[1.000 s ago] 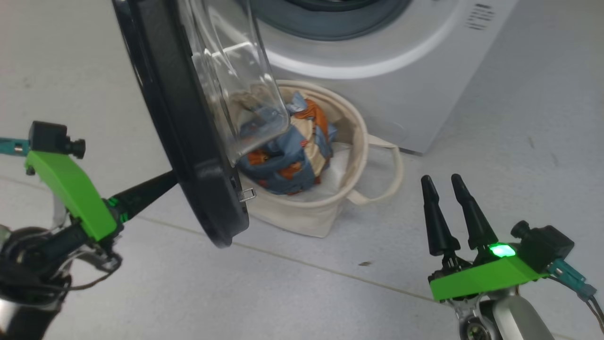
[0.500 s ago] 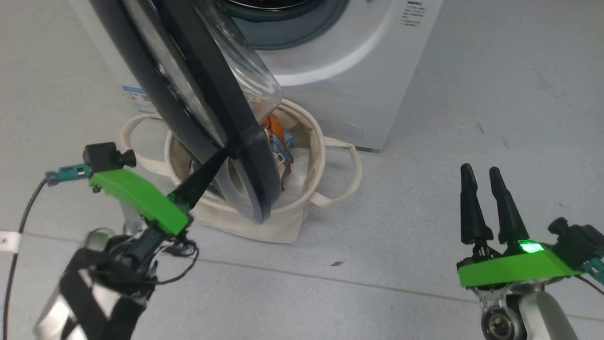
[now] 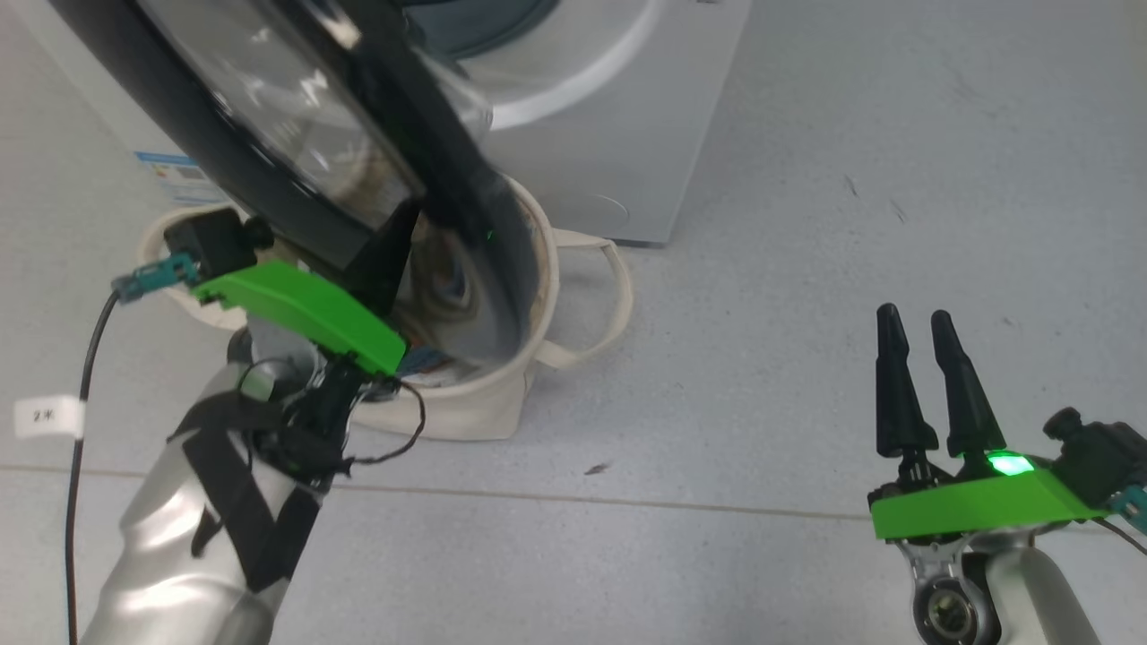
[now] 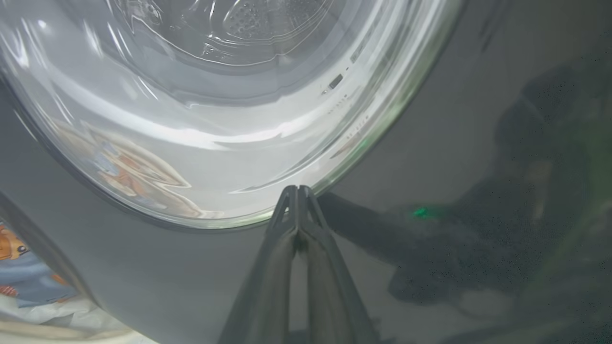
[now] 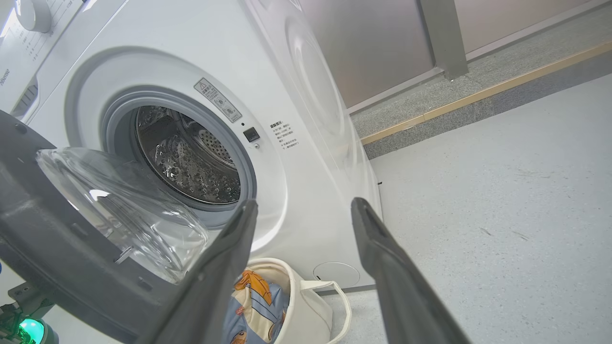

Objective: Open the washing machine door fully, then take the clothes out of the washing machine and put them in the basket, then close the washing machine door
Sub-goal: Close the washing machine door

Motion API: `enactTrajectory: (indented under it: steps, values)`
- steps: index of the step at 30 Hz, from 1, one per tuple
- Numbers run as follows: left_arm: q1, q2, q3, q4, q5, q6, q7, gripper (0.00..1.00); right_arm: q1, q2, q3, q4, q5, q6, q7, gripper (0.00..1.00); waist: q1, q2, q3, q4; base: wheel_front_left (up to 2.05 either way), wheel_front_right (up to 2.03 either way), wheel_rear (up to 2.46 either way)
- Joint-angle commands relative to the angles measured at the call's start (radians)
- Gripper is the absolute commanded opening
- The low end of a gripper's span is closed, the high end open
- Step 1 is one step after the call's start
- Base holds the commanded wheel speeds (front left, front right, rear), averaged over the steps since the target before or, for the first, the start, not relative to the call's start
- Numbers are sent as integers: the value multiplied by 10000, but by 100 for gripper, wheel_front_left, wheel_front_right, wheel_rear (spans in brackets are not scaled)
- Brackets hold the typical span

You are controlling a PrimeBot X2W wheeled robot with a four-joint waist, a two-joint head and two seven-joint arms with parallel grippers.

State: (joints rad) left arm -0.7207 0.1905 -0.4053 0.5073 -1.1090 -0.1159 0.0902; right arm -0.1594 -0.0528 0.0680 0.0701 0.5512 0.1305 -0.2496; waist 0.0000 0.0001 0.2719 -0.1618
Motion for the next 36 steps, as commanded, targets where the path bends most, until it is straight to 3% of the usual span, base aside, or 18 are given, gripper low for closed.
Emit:
enactTrajectory:
  steps: [1,13,19,31,36]
  values:
    - [-621,32,78,-334,69,-143,-72,0,-322,26,234,-393,94,2,-122,100,0,-1,164,-155,0,0,0]
    - [-1865,-178,-1080,215,-23,-146,-799,0,-559,26,322,-395,412,2,-122,100,0,-1,663,-725,0,0,0]
    - [-2045,26,-1458,402,-170,-147,-1097,0,-583,26,331,-385,466,2,-122,100,0,-1,752,-725,0,0,0]
    - [-267,1168,-2114,-616,105,-138,-2480,0,-357,26,463,-753,-31,2,-122,100,0,-1,-144,362,0,0,0]
    - [626,1626,-2265,-1001,873,279,-3099,0,-91,26,640,-907,-302,2,-122,100,0,-1,-631,835,0,0,0]
